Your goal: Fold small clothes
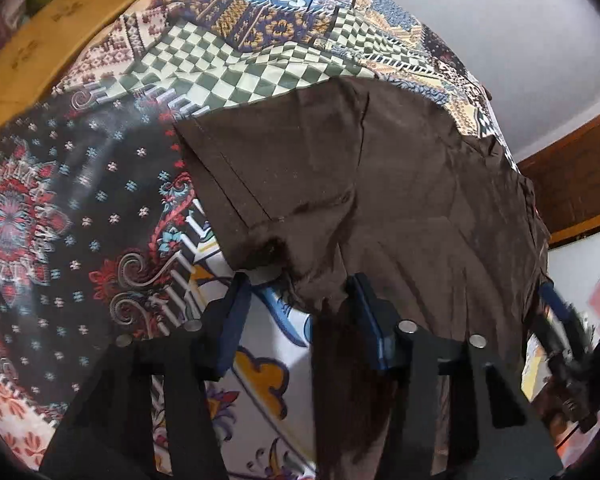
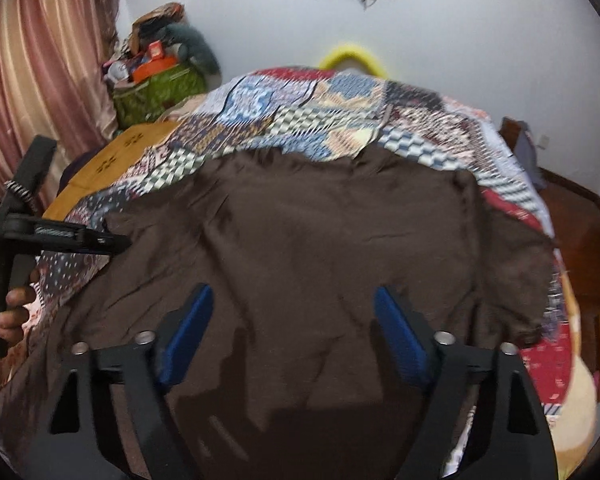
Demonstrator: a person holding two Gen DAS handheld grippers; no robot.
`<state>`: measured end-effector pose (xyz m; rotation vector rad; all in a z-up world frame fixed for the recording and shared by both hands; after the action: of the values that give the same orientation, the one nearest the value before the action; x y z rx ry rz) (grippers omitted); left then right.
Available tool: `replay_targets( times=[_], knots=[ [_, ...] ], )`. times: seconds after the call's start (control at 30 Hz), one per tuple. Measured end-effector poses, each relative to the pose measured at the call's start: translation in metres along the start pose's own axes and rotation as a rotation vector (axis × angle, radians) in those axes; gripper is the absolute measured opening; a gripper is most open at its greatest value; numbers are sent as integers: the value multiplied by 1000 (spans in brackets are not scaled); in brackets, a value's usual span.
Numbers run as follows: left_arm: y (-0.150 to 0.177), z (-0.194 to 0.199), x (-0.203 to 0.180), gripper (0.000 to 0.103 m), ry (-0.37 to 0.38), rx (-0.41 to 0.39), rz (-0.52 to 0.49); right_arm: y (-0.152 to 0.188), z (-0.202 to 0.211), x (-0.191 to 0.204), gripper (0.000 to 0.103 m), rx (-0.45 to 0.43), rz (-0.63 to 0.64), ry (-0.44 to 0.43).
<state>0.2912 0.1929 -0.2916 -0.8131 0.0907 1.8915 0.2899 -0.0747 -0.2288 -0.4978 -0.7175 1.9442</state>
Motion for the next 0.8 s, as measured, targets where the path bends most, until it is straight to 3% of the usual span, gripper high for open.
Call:
replay_targets(
  times=[0.07,0.2,0.23,0.37,0.4,0.43,0.47,0.6,0.7,0.8],
  knots=[
    [-6,-1,-2,51,36,-20,-5,4,-4,1,65,27,5,-31],
    [-24,-4,3,50,89,-54,35,11,-16,-4,30,90,-18,-88],
    [-32,-6,5,49,108,-60,23,10,-21,-6,26,111,-38,-106],
    [-58,-13,16,35,106,-83,-7,17,-24,-12,25,137,-73,-126],
    [-63,-14,19,25,111,-85,-4,19,-22,-14,25,136,-79,-131],
    [-67,-15,21,8,99,-83,-2,19,-21,-13,25,136,-81,-132],
    [-71,-15,24,2,86,-78,3,19,-21,-13,25,136,-83,-132],
    [-81,2,20,2,93,-118,6,20,-17,-17,25,122,-119,-143],
    [-86,23,-10,2,41,-163,-107,15,-11,-20,25,104,-161,-159],
    [-86,36,-57,2,-50,-189,-284,11,-3,-22,25,84,-158,-151]
  ],
)
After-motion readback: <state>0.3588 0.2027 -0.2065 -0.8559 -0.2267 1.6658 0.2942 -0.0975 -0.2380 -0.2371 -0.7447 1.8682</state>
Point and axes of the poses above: each gripper's, at about its wrist camera, not at the fingertips, and z roughly against the way its jaws point, x to its left, y to its underside, the point moved 2 cm from there along -z, roughly the way its jaws point, and after that the axes turned 15 degrees about y, right-handed, at the moved point
